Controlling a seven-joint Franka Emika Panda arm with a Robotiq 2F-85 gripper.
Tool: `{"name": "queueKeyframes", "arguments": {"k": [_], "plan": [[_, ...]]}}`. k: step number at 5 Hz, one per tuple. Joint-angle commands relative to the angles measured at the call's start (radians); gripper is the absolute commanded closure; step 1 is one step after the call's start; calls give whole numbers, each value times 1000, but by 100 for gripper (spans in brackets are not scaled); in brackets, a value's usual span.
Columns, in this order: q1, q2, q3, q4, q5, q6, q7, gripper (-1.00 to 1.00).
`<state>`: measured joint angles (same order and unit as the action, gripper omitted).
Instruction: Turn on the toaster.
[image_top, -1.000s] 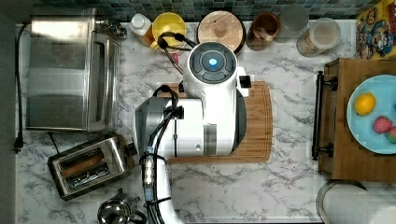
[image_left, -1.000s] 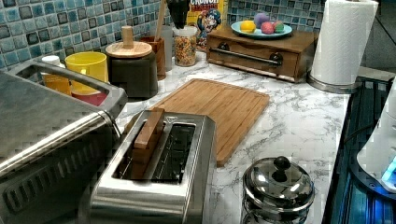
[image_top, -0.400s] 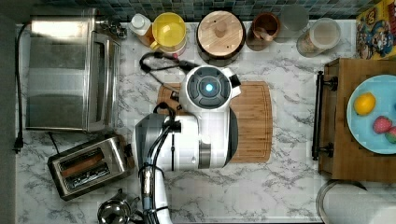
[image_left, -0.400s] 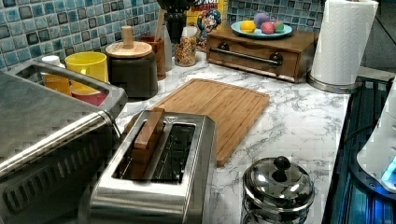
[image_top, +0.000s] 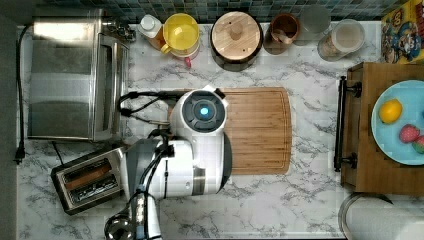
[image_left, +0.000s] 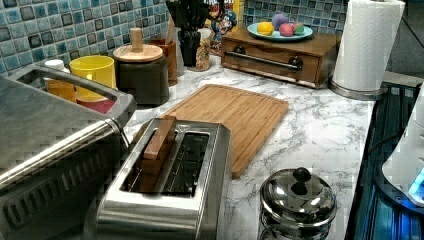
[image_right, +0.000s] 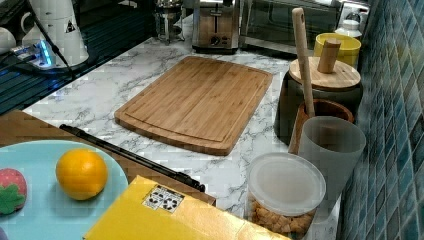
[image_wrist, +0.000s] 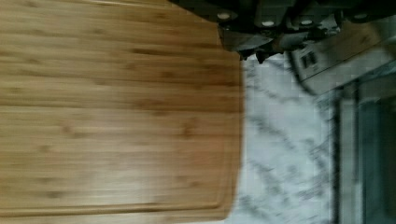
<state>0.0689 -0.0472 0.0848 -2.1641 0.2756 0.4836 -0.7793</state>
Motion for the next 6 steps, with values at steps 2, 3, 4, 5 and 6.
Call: {"name": "queueKeyframes", "arguments": {"k": [2, 3, 4, 5, 6], "plan": [[96, -98, 121, -114, 66, 23, -185, 100], [126, -83, 116, -116, 54, 14, -164, 100], [141, -83, 124, -138, 54, 38, -141, 100], [148, -63, 136, -137, 28, 61, -96, 100], [141, -55, 132, -141, 42, 94, -76, 100]]}}
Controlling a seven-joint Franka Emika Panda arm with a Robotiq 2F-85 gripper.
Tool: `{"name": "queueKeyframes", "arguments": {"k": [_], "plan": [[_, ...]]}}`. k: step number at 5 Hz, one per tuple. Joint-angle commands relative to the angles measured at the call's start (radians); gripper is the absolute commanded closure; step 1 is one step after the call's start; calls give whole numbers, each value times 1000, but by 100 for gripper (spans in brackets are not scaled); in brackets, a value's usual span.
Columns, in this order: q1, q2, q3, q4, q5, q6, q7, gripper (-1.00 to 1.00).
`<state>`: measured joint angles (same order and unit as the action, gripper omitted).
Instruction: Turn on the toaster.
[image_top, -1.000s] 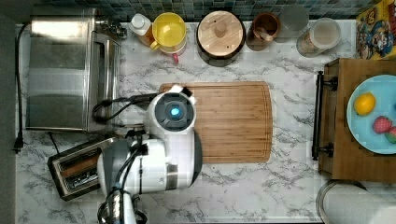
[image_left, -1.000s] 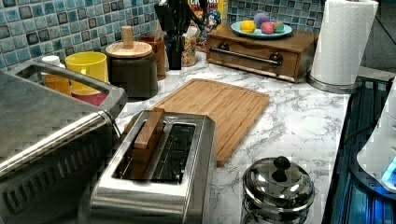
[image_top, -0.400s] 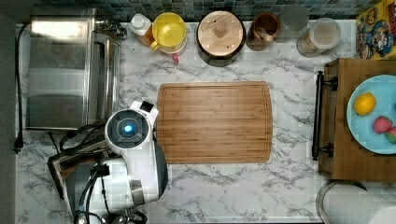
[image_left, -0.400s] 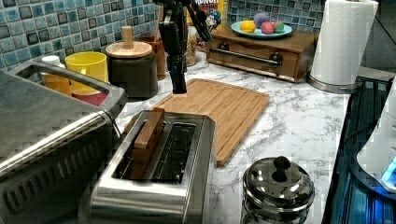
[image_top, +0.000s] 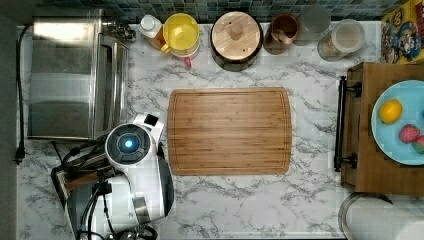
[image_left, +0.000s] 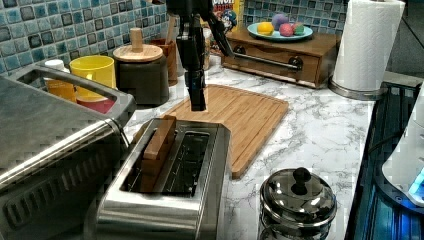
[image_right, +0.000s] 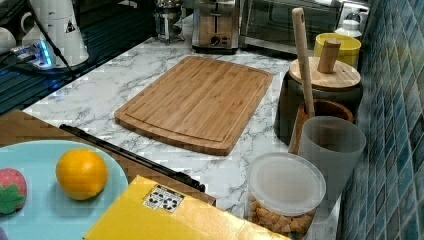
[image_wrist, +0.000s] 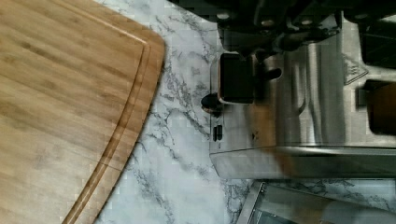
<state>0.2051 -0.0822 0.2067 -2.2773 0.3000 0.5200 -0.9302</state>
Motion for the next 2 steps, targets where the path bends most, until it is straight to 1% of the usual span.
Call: {"name": "queueKeyframes", "arguments": {"k": [1, 2], "plan": [[0, -9, 14, -10, 38, 64, 75, 100], [7, 35, 18, 1, 6, 80, 104, 100]]}}
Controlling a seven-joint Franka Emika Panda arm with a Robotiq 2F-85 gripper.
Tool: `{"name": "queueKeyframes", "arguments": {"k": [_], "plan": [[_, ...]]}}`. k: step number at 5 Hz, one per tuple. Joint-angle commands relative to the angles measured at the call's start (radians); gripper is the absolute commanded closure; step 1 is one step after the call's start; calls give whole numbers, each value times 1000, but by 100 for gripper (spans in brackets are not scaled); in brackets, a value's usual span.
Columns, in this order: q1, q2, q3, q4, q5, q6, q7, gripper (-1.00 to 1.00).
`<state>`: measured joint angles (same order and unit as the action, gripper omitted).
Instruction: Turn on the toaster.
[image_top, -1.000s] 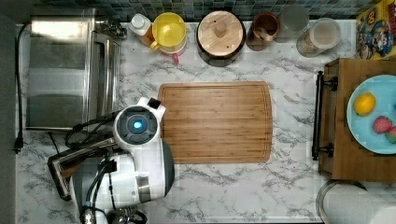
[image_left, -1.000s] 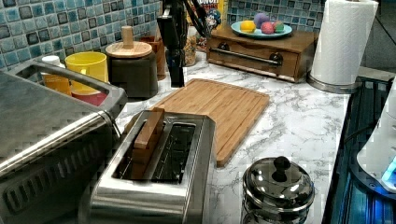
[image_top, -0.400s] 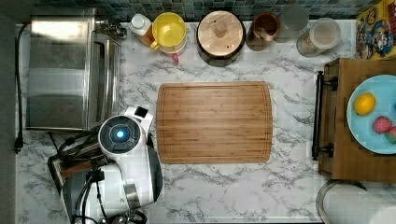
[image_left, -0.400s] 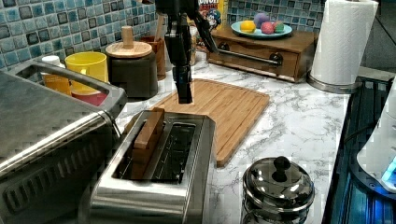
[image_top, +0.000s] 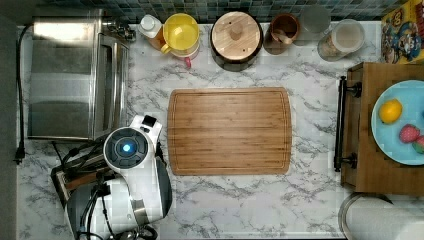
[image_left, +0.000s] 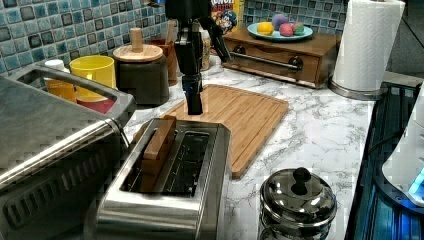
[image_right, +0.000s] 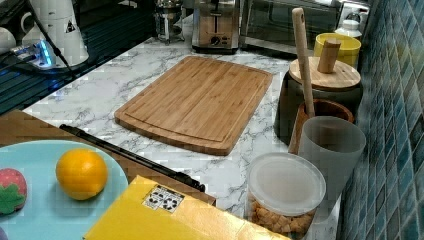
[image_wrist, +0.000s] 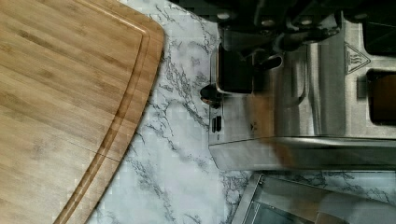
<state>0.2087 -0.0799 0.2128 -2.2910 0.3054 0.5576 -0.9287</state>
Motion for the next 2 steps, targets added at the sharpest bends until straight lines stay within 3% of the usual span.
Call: {"name": "queueKeyframes", "arguments": {"k": [1, 2], "plan": [[4, 101, 6, 41, 0, 35, 118, 100], [5, 142, 5, 52, -17, 21, 134, 100]]}}
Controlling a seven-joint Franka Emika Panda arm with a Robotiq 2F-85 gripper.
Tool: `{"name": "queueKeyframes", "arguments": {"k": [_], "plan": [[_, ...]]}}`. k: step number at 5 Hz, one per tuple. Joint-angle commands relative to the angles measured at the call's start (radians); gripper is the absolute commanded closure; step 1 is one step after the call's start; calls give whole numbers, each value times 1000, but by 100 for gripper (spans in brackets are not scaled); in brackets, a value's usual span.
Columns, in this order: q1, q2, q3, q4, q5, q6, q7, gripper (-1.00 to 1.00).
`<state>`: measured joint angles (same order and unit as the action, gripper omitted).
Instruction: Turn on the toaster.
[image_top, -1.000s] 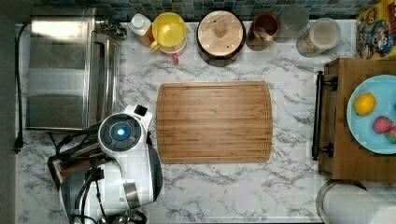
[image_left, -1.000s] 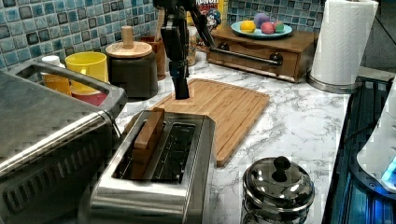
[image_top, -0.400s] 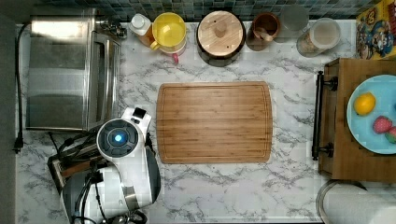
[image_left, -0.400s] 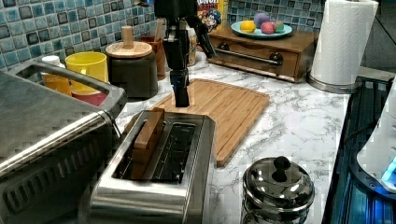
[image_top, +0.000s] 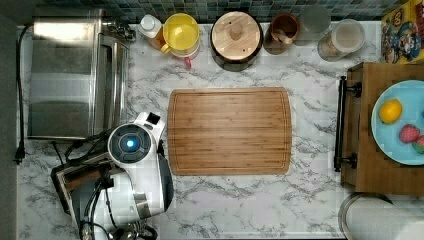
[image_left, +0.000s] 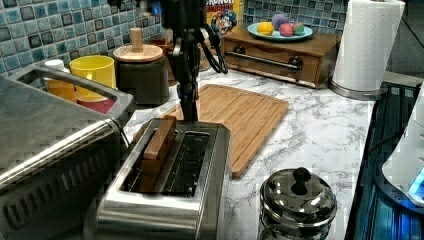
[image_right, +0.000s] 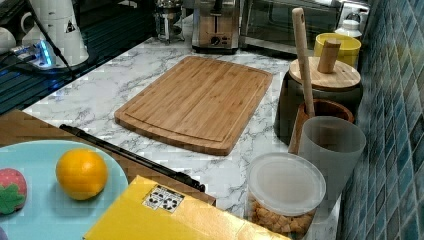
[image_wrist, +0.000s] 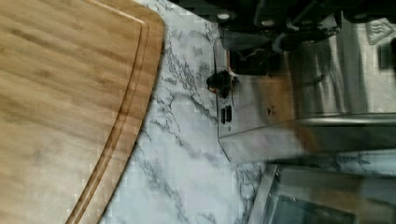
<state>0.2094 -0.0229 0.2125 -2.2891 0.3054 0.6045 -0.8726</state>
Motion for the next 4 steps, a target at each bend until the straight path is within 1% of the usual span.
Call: {"name": "queueKeyframes", "arguments": {"k": [1, 2, 3, 4], "plan": [[7, 122, 4, 17, -14, 14, 85, 100], [2, 158, 2, -43, -3, 25, 65, 100], [9, 257, 5, -89, -13, 31, 71, 100], [28, 420, -3, -89, -59, -23, 99, 100]]}}
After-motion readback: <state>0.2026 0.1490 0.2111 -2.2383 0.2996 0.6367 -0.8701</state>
